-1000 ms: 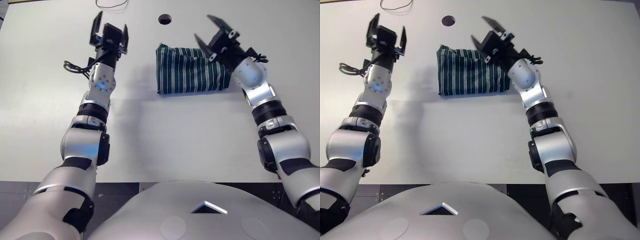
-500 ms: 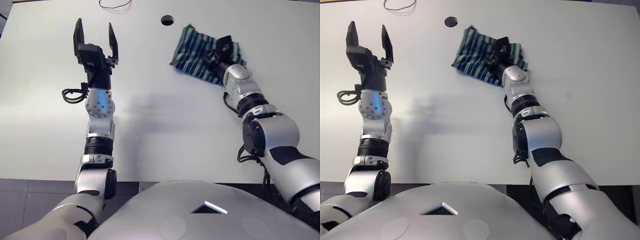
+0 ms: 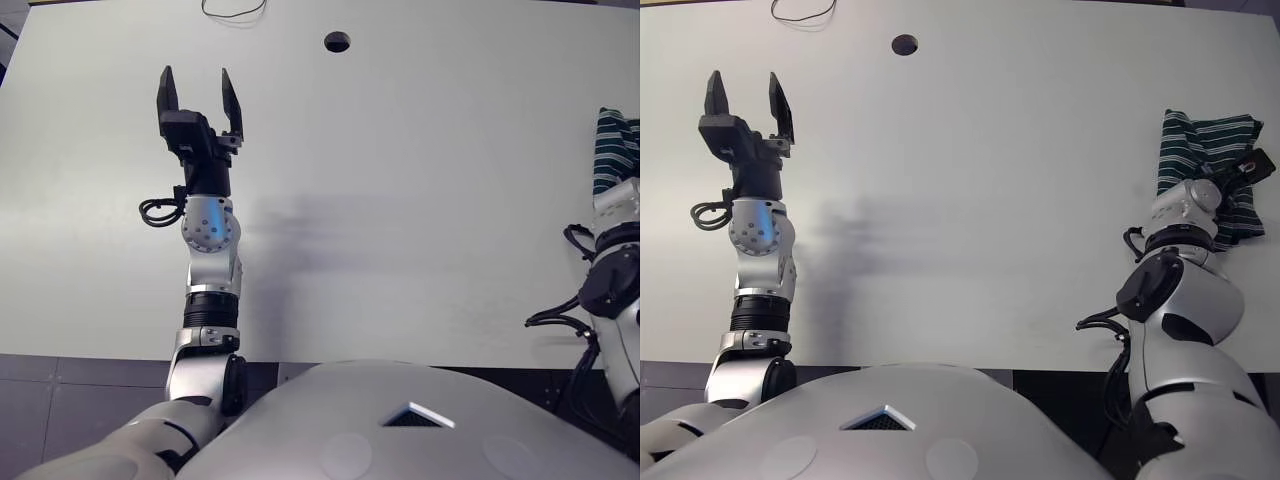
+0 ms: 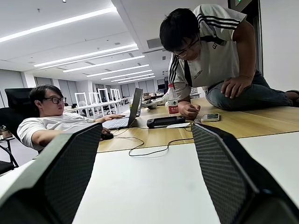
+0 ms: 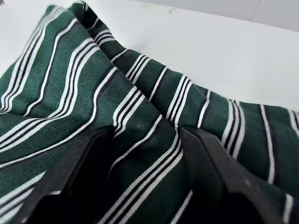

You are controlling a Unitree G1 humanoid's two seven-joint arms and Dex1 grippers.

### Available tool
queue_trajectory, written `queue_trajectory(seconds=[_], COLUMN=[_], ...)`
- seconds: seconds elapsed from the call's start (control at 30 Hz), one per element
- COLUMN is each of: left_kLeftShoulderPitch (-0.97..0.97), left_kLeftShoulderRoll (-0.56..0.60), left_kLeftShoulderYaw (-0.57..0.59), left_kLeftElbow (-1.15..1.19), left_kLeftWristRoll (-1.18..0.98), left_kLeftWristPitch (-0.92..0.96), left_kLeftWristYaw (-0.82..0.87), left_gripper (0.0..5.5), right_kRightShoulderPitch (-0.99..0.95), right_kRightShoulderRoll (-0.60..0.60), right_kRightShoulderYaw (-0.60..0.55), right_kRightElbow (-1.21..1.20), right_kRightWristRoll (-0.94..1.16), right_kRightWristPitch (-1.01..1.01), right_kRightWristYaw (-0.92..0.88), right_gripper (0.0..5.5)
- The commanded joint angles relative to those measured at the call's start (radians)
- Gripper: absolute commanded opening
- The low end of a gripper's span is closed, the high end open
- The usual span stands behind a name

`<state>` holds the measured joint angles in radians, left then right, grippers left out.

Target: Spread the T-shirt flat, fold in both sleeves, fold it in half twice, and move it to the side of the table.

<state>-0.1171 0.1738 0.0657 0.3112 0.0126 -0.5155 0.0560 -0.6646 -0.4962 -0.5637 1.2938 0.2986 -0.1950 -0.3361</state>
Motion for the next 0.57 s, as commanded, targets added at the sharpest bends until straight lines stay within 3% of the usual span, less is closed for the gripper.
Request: queue_trajectory(seconds=[0.03,0.1,0.2,0.43,0.5,0.57], left_kLeftShoulderPitch=[0.004,0.013,0.029,0.041,0.029,0.025], left_kLeftShoulderRoll=[-0.08,-0.124,-0.179,-0.253,-0.25,-0.25], left_kLeftShoulderYaw=[-0.015,-0.03,-0.057,-0.12,-0.123,-0.115], left_kLeftElbow=[-0.007,-0.007,0.003,0.115,0.144,0.156], left_kLeftWristRoll=[0.031,0.074,0.14,0.191,0.181,0.174], left_kLeftWristPitch=[-0.067,-0.096,-0.127,-0.167,-0.181,-0.193], left_kLeftWristYaw=[0.051,0.092,0.141,0.172,0.168,0.178], left_gripper=[3.54,3.54,3.54,3.54,3.82,4.18], right_kRightShoulderPitch=[0.091,0.226,0.377,0.5,0.514,0.52], right_kRightShoulderRoll=[0.196,0.311,0.435,0.551,0.55,0.546], right_kRightShoulderYaw=[0.248,0.427,0.611,0.718,0.726,0.716], right_kRightElbow=[-0.39,-0.636,-0.772,-0.792,-0.803,-0.821], right_kRightWristRoll=[-0.159,-0.285,-0.449,-0.563,-0.581,-0.583], right_kRightWristPitch=[-0.394,-0.481,-0.471,-0.394,-0.392,-0.388], right_kRightWristYaw=[0.181,0.219,0.204,0.152,0.143,0.13], right_gripper=[2.63,2.63,2.63,2.63,2.63,2.99])
